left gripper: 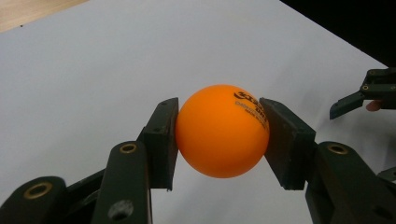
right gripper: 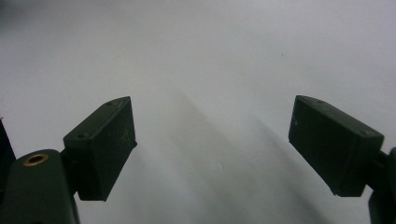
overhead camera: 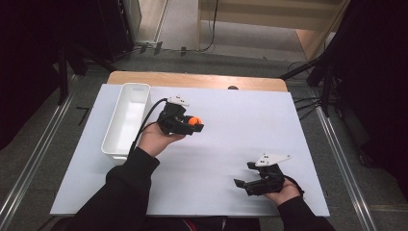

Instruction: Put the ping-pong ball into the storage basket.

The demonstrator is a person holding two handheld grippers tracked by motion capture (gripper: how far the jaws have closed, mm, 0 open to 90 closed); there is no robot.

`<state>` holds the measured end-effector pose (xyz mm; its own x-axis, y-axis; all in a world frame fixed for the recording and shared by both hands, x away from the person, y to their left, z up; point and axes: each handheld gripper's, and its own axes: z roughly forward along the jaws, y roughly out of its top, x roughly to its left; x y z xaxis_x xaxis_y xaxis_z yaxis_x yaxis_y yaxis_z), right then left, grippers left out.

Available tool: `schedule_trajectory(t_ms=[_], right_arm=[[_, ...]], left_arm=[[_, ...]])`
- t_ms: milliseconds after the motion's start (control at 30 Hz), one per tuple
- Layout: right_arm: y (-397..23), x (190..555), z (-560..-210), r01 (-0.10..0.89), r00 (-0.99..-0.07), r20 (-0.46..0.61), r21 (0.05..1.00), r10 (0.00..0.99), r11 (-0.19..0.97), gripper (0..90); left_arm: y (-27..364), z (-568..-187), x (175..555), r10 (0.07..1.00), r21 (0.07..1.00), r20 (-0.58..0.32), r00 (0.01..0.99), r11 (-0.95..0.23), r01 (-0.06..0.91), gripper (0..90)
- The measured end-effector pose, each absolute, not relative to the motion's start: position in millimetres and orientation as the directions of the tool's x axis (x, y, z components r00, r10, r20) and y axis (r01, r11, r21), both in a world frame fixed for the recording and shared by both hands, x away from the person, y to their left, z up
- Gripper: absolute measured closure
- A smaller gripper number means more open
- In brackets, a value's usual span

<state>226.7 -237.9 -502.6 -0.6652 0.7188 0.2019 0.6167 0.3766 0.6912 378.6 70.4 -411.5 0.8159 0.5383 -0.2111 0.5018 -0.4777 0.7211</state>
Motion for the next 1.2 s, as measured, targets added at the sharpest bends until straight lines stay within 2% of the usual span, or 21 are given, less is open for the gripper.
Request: schedule_trajectory(t_ms=[467,633,900,1200], right_arm=[[-236.4,227.6,-503.8,0.621,-0.664,0.205,0.687,0.719,0.378,13.6],[-236.4,227.2,-504.1,0.623,-0.665,0.204,0.682,0.718,0.383,13.6],[-236.4,227.3,-504.2,0.621,-0.666,0.2,0.682,0.719,0.386,13.6],[-236.8,227.2,-504.0,0.61,-0.67,0.19,0.692,0.718,0.386,13.7]], left_arm=[[82.6,-399.7,380.3,0.537,0.722,-0.213,0.816,-0.476,0.502,50.7],[85.6,-398.9,382.4,0.517,0.722,-0.259,0.816,-0.457,0.519,50.6],[90.2,-395.2,382.5,0.539,0.725,-0.201,0.818,-0.48,0.494,50.7],[99.3,-393.0,387.7,0.553,0.721,-0.199,0.809,-0.476,0.503,50.6]])
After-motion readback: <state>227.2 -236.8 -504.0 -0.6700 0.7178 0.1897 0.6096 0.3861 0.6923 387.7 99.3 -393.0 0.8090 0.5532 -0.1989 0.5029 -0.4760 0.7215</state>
